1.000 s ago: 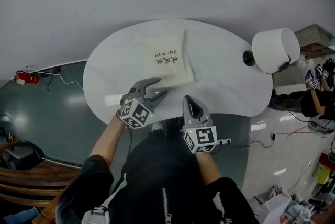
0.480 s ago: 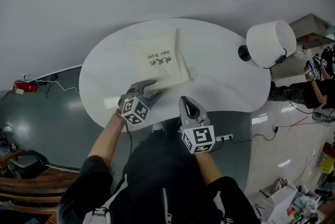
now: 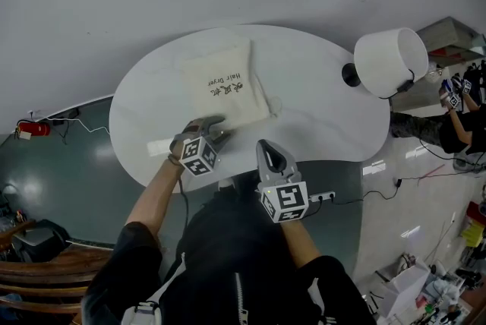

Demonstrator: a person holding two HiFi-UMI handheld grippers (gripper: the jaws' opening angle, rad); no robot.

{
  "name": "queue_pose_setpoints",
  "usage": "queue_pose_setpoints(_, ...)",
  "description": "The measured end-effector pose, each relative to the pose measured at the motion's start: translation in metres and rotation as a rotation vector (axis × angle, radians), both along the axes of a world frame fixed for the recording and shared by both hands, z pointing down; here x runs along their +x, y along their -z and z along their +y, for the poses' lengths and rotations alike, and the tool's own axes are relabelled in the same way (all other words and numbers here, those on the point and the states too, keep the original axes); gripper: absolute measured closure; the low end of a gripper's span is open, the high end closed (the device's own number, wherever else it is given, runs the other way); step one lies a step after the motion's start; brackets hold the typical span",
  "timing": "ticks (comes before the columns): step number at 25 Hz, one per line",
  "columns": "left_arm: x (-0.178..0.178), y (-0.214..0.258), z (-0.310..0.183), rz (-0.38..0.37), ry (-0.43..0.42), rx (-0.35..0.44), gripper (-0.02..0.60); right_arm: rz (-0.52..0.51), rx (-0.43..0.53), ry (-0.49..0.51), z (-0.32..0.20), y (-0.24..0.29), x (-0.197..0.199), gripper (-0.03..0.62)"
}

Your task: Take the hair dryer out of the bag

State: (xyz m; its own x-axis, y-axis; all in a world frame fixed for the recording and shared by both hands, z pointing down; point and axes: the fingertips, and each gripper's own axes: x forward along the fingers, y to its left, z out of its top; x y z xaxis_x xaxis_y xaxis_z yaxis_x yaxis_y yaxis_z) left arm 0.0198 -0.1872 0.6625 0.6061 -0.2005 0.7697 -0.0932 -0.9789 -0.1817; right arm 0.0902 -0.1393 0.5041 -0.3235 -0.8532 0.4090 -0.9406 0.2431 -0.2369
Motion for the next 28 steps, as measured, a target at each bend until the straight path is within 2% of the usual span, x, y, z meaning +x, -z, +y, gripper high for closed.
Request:
queue_pose_setpoints(8,-0.002,-0.019,-0.008,-0.058,0.006,0.042,0.382,0.001,-0.009,0.008,-0.002,-0.005,0.0,0.589)
queue_pose_setpoints(12,-0.002,-0.019,-0.007,-0.059,0.003,0.038,0.386,0.0,-0.015,0.007,-0.002,-0.007,0.004,0.589)
queue_pose_setpoints(21,-0.004,-0.019,-0.004,-0.045,0.014,0.04,0.48,0.001,-0.038,0.04,-0.004,-0.02,-0.004,0.589)
queue_pose_setpoints(22,-0.005,-0.018,-0.006,-0.041,0.026,0.047,0.523,0.002,-0.043,0.046,-0.004,-0.023,-0.006,0.589)
queue_pose_setpoints(23,-0.006,-0.016,-0.008,-0.035,0.038,0.047,0.534,0.003,-0.048,0.052,-0.003,-0.025,-0.007,0.589)
queue_pose_setpoints(28,-0.007,-0.008,-0.013,-0.004,0.076,0.019,0.545,0.007,-0.064,0.076,-0.002,-0.033,-0.015,0.589)
